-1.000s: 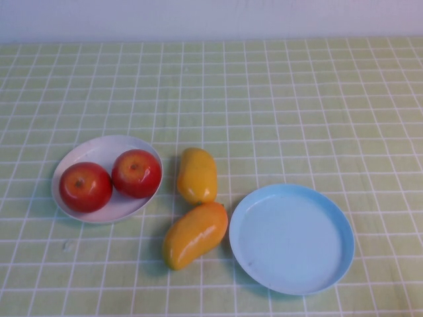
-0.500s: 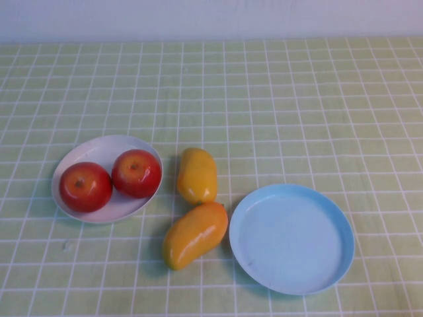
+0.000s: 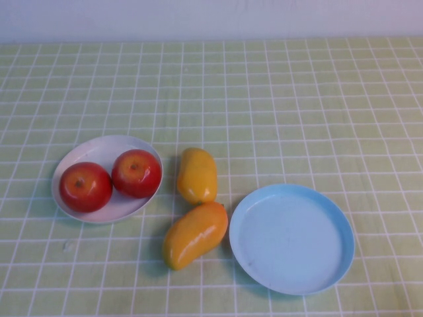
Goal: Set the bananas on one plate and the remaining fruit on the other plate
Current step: Put another type of fruit in the right plate
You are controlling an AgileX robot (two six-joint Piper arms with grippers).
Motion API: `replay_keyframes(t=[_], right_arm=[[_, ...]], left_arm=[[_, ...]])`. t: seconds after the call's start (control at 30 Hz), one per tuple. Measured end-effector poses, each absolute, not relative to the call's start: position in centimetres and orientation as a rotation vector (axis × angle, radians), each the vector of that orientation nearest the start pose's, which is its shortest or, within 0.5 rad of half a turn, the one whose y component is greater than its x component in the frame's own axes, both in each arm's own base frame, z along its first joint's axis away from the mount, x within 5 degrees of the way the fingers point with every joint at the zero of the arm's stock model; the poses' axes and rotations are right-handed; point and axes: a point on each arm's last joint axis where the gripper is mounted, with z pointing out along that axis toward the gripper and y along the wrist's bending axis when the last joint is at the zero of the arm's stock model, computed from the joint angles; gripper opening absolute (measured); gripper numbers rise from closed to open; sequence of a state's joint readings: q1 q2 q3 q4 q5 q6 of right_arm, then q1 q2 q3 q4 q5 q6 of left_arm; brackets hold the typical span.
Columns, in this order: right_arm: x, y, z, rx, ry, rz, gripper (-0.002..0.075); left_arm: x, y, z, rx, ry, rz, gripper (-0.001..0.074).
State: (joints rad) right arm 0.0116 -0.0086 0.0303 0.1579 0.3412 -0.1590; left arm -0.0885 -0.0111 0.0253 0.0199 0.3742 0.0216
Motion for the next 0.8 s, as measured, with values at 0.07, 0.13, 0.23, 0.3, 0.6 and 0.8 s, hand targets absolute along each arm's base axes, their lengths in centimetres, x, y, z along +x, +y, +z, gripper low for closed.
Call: replay_keyframes(t=[0.07,0.13,0.23,0.3,0.6,0.8], right_arm=[[5.5,0.5,17.7,-0.048,1.792,0.046,-0.0016],[5.6,0.5,18.3,0.044,1.721,0.13,-0.0016],[5.7,0.6,19.1,0.245,1.63,0.343,-0.0017],[5.7,0.6,19.4,0.348,1.584,0.45,-0.0016],[5.5,1.1,19.8,0.425,1.602,0.598,-0.0016],[5.6,2.9,24.2,0.26,1.849,0.675,-0.0016]], left_arm=[[5.2,-0.4,17.2,0.115,1.869,-0.027,0.0004],[5.2,-0.4,17.2,0.115,1.869,-0.027,0.0004],[5.2,-0.4,17.2,0.115,1.869,-0.027,0.0004],[5.2,-0.4,17.2,0.115,1.869,-0.027,0.0004],[5.2,-0.4,17.2,0.115,1.869,-0.027,0.0004],[5.2,-0.4,17.2,0.115,1.869,-0.027,0.0004]])
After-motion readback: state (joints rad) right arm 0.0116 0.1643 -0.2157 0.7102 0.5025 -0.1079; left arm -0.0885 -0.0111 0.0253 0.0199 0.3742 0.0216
